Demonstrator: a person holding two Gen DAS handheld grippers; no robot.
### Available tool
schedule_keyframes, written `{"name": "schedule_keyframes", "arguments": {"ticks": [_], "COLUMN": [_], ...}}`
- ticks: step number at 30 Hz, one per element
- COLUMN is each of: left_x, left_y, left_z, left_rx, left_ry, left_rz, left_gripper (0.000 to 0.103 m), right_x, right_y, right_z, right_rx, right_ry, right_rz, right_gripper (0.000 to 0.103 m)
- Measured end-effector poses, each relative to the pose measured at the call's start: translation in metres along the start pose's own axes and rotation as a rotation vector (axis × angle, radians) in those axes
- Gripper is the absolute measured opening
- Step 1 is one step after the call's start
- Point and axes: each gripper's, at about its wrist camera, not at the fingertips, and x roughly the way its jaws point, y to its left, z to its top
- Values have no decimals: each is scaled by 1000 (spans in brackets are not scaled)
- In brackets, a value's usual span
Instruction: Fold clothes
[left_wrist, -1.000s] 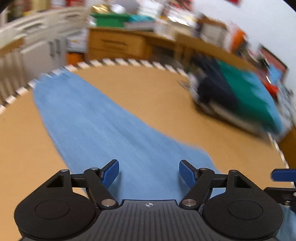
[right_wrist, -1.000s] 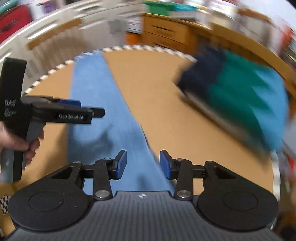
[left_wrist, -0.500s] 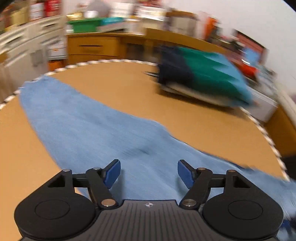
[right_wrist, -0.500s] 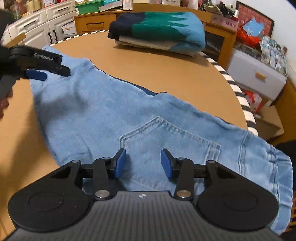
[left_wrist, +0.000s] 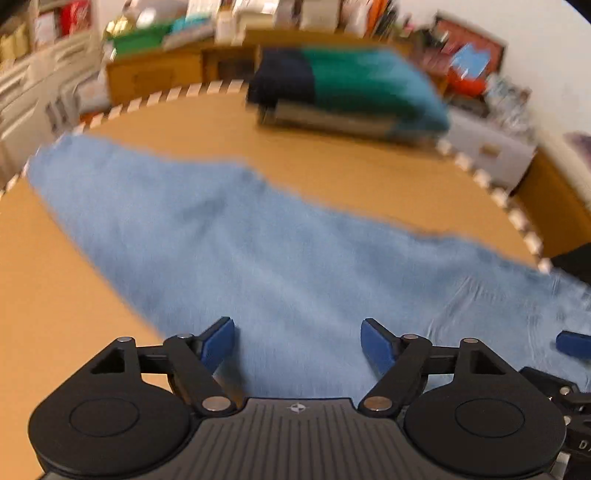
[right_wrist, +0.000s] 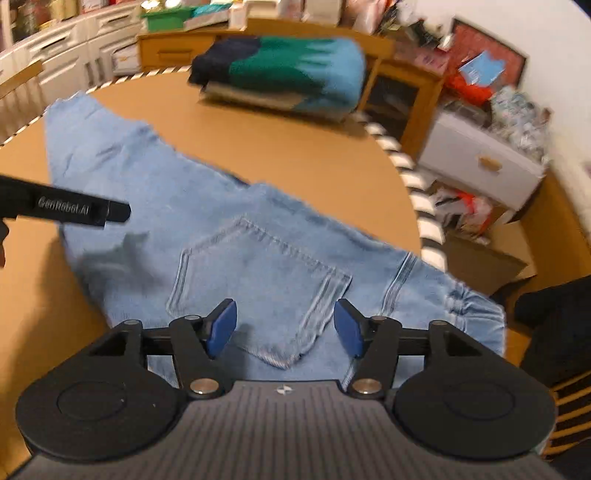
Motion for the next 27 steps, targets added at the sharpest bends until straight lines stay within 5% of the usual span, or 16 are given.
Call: {"name": "schedule_keyframes", "arguments": {"ticks": [2, 6, 8, 14, 19, 22, 27], "left_x": [-6, -46, -61, -29, -23, -12, -22], "left_y": [2, 41, 55, 82, 63, 53, 54], "left_z": [-10, -18, -29, -46, -42, -43, -37], "left_rx": [-27, -221, -146, -26, 180, 261, 313], "left_ry": [-36, -144, -213, -49, -54, -3, -41], "left_rz": [7, -239, -326, -471, -615, -650, -684], "left_gripper": [75, 82, 85, 73, 53, 49, 50], "right_x": [6, -5, -3, -3, 1, 2, 3], "right_y": [-11, -23, -27, -28, -23, -21, -19], "right_z": [-4, -8, -11, -9, -5, -3, -2], "right_rx": [16, -66, -107, -130, -138, -125, -112], "right_ry": [14, -34, -25, 1, 24, 35, 49], "right_rz": [51, 126, 151, 165, 128, 110, 90], "right_gripper": [62, 65, 67, 70, 75, 76, 76]}}
